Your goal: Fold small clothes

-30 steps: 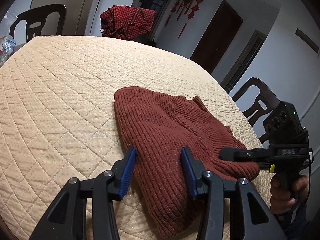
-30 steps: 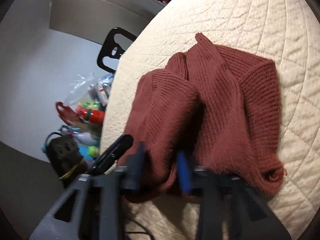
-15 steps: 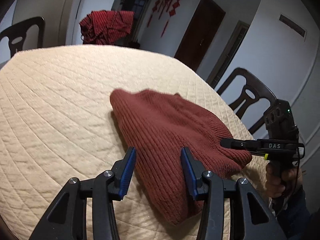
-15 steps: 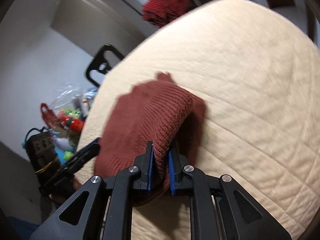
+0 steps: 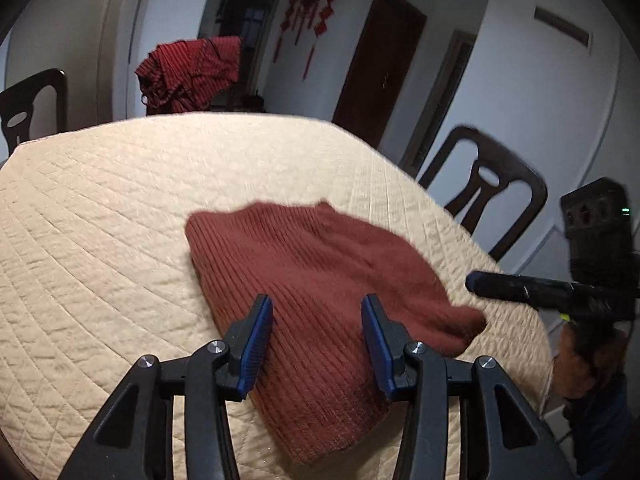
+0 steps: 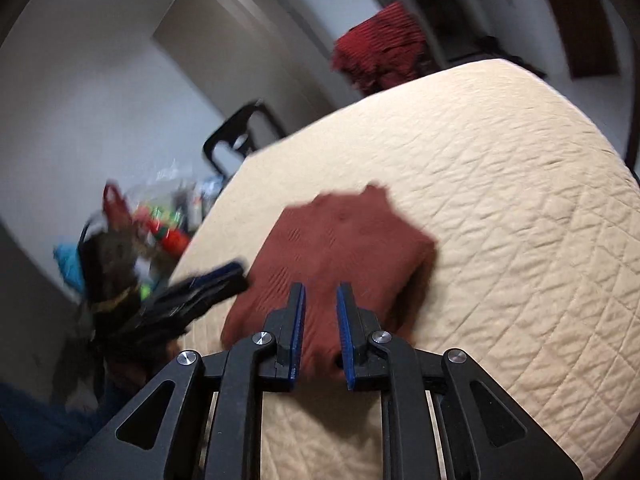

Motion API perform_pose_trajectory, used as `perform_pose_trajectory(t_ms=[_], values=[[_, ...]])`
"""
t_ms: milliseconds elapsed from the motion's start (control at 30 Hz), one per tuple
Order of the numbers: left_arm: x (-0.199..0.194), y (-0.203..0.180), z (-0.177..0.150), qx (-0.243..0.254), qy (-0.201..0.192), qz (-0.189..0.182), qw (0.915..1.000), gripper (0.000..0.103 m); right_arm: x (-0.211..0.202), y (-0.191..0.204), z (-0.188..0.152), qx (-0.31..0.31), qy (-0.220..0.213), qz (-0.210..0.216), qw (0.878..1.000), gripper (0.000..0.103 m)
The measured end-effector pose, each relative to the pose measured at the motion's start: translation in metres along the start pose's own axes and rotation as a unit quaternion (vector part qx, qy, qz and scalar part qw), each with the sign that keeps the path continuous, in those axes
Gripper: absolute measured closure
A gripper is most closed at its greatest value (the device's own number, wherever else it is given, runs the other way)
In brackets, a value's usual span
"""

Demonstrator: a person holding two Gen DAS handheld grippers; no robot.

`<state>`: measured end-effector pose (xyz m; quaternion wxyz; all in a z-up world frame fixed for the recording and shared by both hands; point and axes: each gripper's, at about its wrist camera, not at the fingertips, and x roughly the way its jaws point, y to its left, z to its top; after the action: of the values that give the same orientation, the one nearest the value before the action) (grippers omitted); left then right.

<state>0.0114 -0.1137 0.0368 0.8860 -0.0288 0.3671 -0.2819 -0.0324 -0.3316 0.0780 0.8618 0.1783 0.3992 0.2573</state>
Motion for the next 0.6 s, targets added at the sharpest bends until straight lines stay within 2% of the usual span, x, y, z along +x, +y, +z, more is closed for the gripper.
perform_pose_trajectory(t_ms=[133, 233, 367, 500, 600], values=[[0.004, 0.005, -0.015, 0.011, 0.009, 0.014, 0.9998, 0.055, 0.017, -0.022, -0.021, 0.016, 0.035, -0.056, 0.998, 0.095], [0.001, 0.007, -0.022, 0.016, 0.004, 0.022, 0.9996, 0.055, 0.014, -0.034, -0.024, 0.043, 0.023, -0.038, 0.998, 0.095], [0.001, 0.004, -0.026, 0.022, -0.003, 0.033, 0.9992, 0.055, 0.015, -0.023, -0.018, 0.020, 0.024, -0.049, 0.998, 0.095], [-0.001, 0.009, -0.026, 0.009, -0.005, 0.030, 0.9995, 0.055, 0.001, -0.019, -0.006, 0.014, -0.003, -0.038, 0.999, 0.095], [-0.004, 0.010, -0.018, 0.001, -0.009, 0.028, 0.9996, 0.055, 0.008, -0.016, 0.006, 0.016, -0.015, -0.036, 0.999, 0.095]])
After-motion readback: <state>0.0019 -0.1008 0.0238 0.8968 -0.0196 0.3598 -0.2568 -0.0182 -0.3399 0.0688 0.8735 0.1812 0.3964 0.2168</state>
